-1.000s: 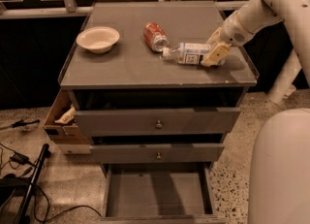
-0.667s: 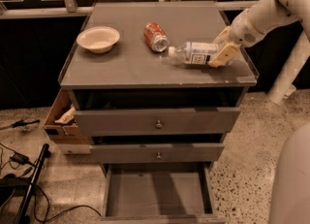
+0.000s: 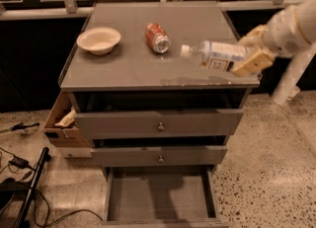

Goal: Place blue plastic bottle into bottom drawer

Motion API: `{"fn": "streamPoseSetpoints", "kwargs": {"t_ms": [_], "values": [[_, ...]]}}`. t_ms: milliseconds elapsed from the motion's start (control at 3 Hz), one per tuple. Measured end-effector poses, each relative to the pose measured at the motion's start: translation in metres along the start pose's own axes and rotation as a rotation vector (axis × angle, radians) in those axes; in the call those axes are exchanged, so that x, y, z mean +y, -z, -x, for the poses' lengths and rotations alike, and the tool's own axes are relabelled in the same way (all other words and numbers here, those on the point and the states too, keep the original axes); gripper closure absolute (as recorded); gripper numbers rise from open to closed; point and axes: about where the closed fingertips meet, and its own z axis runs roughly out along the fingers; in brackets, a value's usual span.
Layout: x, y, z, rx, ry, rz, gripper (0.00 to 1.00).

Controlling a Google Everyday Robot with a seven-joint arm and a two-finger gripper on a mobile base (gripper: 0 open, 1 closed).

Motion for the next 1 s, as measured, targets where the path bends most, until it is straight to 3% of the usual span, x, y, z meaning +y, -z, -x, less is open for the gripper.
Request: {"fn": "streamPoseSetpoints", "kwargs": {"t_ms": [333, 667, 1000], "values": [[0.035, 0.002, -0.03, 0.031, -0.05, 0.039, 1.0], [0.035, 0.002, -0.031, 0.031, -0.05, 0.039, 1.0], [0.063, -0.013, -0.042, 0.009, -0.049, 0.079, 1.0]]}}
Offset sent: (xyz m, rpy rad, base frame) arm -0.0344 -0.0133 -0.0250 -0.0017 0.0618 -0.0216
